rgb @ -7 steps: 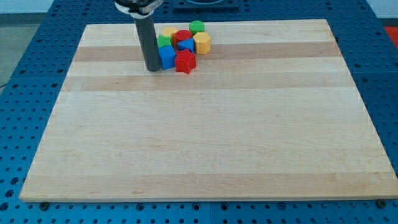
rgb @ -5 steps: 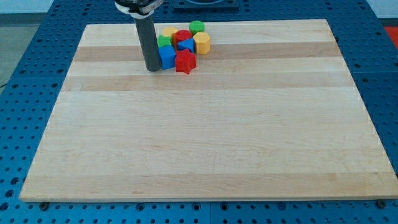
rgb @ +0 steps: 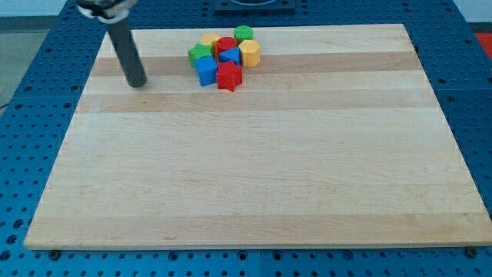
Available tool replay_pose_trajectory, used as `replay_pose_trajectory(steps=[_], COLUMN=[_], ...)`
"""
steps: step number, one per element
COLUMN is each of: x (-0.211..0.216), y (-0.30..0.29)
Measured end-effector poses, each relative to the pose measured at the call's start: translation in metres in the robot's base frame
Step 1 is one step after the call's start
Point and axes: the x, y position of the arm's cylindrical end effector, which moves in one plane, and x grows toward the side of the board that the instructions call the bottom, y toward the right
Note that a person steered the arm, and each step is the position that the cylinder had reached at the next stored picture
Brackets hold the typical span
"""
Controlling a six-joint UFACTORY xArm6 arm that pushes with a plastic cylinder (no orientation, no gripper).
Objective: Point your arm at the left side of the blue cube
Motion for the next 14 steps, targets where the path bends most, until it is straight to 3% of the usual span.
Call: replay_pose_trajectory(steps=[2,4,8,10,14], x=[-0.065,-0.088,-0.089,-0.058,-0.002], y=[-0.006,-0.007,-0.042,-0.059,0.134])
